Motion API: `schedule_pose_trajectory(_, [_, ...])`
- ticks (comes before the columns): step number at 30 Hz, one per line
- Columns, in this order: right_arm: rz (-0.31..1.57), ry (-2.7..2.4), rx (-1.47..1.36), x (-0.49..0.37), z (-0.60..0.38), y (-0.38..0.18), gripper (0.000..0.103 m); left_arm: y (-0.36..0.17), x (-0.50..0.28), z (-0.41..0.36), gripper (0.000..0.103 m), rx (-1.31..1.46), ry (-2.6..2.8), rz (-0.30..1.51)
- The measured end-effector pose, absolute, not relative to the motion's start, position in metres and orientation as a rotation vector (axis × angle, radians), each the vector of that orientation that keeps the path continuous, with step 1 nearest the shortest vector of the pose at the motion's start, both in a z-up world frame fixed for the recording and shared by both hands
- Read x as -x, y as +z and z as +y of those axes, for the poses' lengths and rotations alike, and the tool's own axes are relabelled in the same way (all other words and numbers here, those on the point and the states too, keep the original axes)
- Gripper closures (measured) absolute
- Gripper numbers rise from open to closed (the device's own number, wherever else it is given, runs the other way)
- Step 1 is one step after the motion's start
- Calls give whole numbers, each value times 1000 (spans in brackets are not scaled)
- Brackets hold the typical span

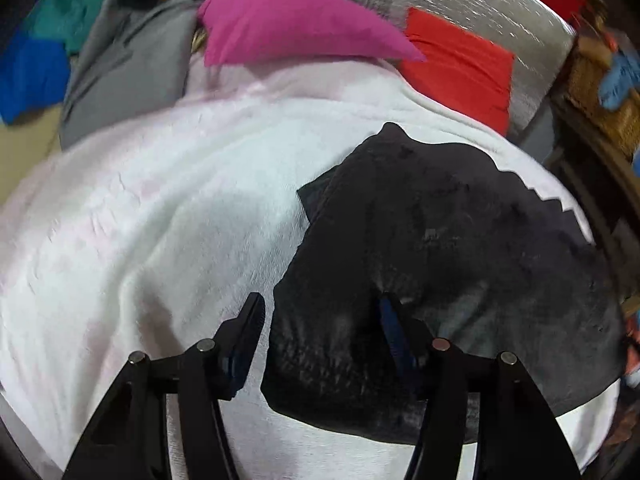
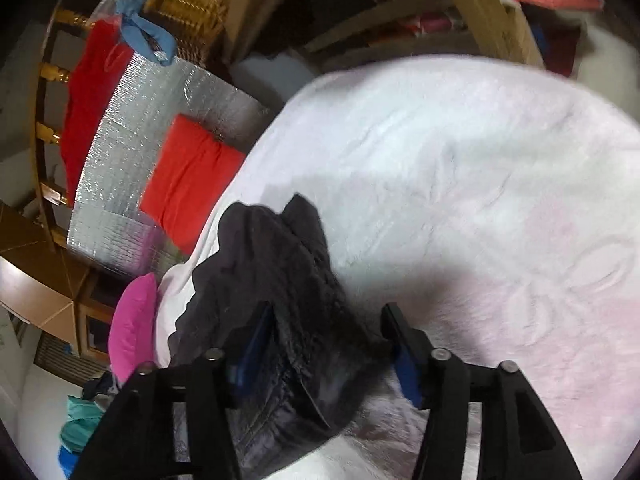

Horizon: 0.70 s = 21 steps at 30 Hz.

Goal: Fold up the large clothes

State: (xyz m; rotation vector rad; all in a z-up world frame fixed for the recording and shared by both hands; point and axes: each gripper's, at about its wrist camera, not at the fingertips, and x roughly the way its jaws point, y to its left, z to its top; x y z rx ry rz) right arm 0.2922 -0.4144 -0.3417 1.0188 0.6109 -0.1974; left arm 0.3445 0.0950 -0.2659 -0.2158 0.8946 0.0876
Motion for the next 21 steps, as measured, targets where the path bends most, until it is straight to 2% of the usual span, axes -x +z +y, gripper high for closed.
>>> schedule_pose_trajectory(4, [566, -239, -1009, -276, -432, -333, 32, -263, -340, 91, 41, 138, 99, 876])
schedule_pose_trajectory(8, [550, -220, -1051, -272, -446, -339, 30, -263, -342, 85, 41, 89, 111, 865])
schedule_pose_trajectory(18, [725, -78, -1084, -335, -423, -374, 29, -265, -342, 76, 41, 39, 119, 846])
schedule_pose_trajectory(20, [729, -32, -1050, -339, -415, -372, 36, -265, -343, 76, 40, 37, 120, 845])
schedule_pose_trajectory(21, [736, -4, -1033, -342, -409, -371, 48, -265, -343, 77, 40, 38, 121, 845])
